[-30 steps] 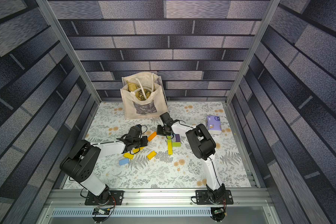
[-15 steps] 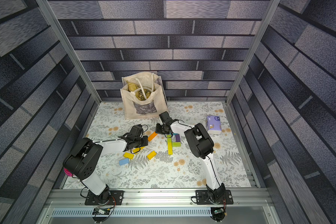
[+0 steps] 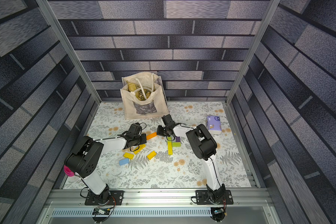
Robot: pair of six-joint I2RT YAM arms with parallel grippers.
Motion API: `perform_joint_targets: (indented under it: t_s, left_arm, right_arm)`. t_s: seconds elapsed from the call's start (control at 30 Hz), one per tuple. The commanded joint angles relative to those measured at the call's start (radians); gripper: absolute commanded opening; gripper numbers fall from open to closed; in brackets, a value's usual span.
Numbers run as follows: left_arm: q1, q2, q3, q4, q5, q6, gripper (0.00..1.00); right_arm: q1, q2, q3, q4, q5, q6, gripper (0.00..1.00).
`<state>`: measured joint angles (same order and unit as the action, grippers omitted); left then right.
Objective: Assemble the letter p with building blocks
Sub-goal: Adjust the building block at the center of the board.
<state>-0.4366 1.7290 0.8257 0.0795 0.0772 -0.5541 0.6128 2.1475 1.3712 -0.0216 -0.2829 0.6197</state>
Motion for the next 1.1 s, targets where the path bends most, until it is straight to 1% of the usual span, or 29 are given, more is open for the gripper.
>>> perform_joint_targets:
  t_s: [0.0,0.4,0.8,1.07]
  left_arm:
    - [0.007,0.031,0.006,-0.029,-0.009,0.024,0.0]
    - [0.023,0.036,0.005,-0.021,0.007,0.038,0.0]
    - [0.044,0.047,0.006,-0.005,0.013,0.042,0.0]
    - [0.048,0.078,0.029,0.019,0.068,0.046,0.0]
  right_arm:
    - [0.004,-0.007,-0.054,-0.049,-0.013,0.031,0.0]
    - [0.011,-0.06,-0.12,-0.053,-0.001,0.045,0.0]
    - [0.013,-0.066,-0.111,-0.078,-0.004,0.043,0.0]
    - [0.016,-0.065,-0.105,-0.081,-0.015,0.046,0.0]
